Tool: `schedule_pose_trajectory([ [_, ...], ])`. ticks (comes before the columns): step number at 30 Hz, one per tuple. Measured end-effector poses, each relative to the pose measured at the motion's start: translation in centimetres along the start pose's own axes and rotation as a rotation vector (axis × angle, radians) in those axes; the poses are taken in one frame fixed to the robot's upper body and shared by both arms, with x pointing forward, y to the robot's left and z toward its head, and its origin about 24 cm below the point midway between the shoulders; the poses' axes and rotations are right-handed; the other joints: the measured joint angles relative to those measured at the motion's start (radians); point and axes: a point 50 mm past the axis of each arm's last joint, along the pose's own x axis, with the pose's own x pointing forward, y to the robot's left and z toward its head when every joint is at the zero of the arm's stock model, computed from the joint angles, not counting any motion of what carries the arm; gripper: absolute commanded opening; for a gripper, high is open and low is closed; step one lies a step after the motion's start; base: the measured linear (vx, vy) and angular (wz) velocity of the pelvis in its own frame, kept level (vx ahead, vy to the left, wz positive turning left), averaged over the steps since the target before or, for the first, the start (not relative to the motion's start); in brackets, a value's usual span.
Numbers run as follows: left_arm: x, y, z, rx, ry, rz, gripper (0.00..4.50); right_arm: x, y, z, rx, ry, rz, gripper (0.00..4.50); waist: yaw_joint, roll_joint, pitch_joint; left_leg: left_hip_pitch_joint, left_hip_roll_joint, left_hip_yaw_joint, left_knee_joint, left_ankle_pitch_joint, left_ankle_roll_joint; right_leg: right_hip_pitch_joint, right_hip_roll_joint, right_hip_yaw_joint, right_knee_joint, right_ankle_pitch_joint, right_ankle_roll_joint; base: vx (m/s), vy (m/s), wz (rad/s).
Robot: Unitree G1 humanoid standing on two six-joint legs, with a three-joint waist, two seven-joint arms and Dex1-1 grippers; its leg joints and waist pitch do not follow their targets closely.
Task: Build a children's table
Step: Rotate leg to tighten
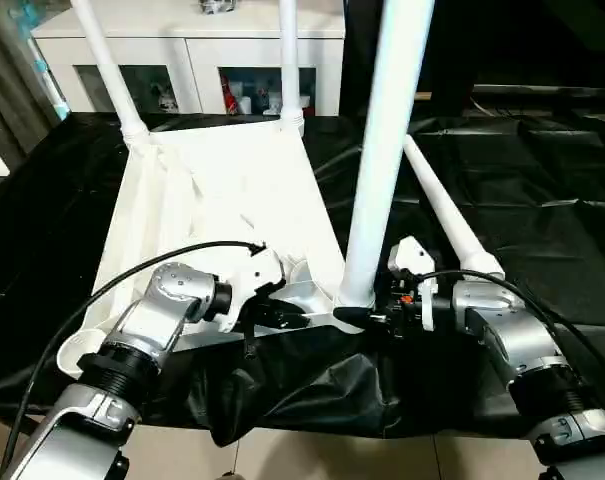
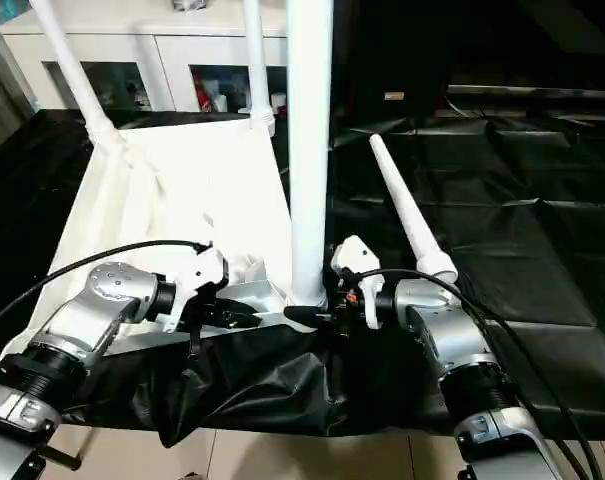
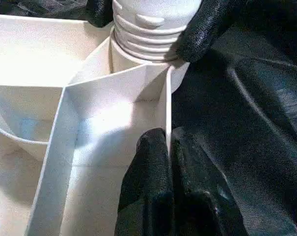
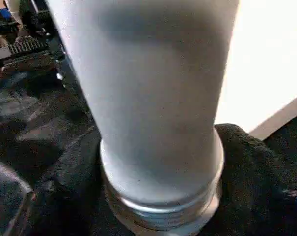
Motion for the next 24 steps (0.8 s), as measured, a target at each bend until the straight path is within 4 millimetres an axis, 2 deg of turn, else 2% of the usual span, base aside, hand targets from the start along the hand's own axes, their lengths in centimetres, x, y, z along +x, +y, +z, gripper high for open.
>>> schedule_pose_trajectory([
  [7, 0.6, 0.1, 0.0, -0.012, -0.011, 0.038, 0.00, 0.6, 0.1, -0.3, 0.010, -0.018, -0.060, 2.82, 0.000, 0.000, 0.000, 0.001, 0.000, 0.000, 0.001, 0.000, 0.000, 0.001, 0.000, 0.001, 0.001, 0.000, 0.000, 0.000, 0.000, 0.00],
  [10, 1.7, 1.3, 0.5, -0.069, -0.018, 0.178, 0.00, 2.2, -0.9, -0.4, 0.055, -0.050, -0.292, 2.79, -0.017, -0.001, -0.001, 0.004, -0.001, 0.000, 0.001, 0.000, -0.001, 0.004, 0.000, 0.001, 0.002, 0.000, 0.001, 0.000, 0.000, 0.00],
  [13, 3.9, 2.1, 1.6, -0.127, -0.033, 0.311, 0.00, 3.4, -2.2, -0.1, 0.133, -0.073, -0.546, 2.78, -0.031, -0.001, -0.001, 0.010, -0.001, -0.001, 0.001, 0.000, -0.002, 0.004, 0.000, 0.003, 0.002, 0.000, 0.002, 0.000, 0.000, 0.00],
  [17, 5.2, 2.3, 2.2, -0.148, -0.038, 0.388, 0.00, 4.8, -2.6, 0.1, 0.187, -0.086, -0.699, 2.78, -0.042, 0.000, -0.001, 0.012, -0.001, -0.002, -0.002, 0.000, -0.002, 0.006, 0.000, 0.002, 0.002, -0.001, 0.003, 0.000, 0.000, 0.00],
  [20, 5.5, 2.2, 2.4, -0.149, -0.042, 0.404, 0.00, 5.0, -2.7, 0.1, 0.195, -0.099, -0.732, 2.78, -0.042, 0.001, -0.002, 0.011, -0.001, -0.002, -0.004, 0.000, -0.002, 0.007, 0.000, 0.001, -0.002, 0.000, 0.003, 0.000, 0.000, 0.00],
  [21, 5.5, 2.2, 2.4, -0.148, -0.043, 0.404, 0.00, 5.0, -2.7, 0.1, 0.199, -0.108, -0.734, 3.34, -0.042, 0.001, -0.002, 0.010, -0.001, -0.002, -0.004, 0.000, -0.002, 0.007, 0.000, 0.001, -0.002, 0.000, 0.003, 0.000, 0.000, 0.00],
  [24, 5.5, 2.2, 2.4, -0.146, -0.045, 0.398, 0.00, 5.1, -2.6, 0.1, 0.204, -0.128, -0.716, 3.60, -0.042, 0.001, -0.002, 0.009, -0.002, -0.002, -0.004, 0.000, -0.002, 0.008, 0.000, 0.002, -0.003, 0.000, 0.003, 0.000, 0.000, 0.00],
])
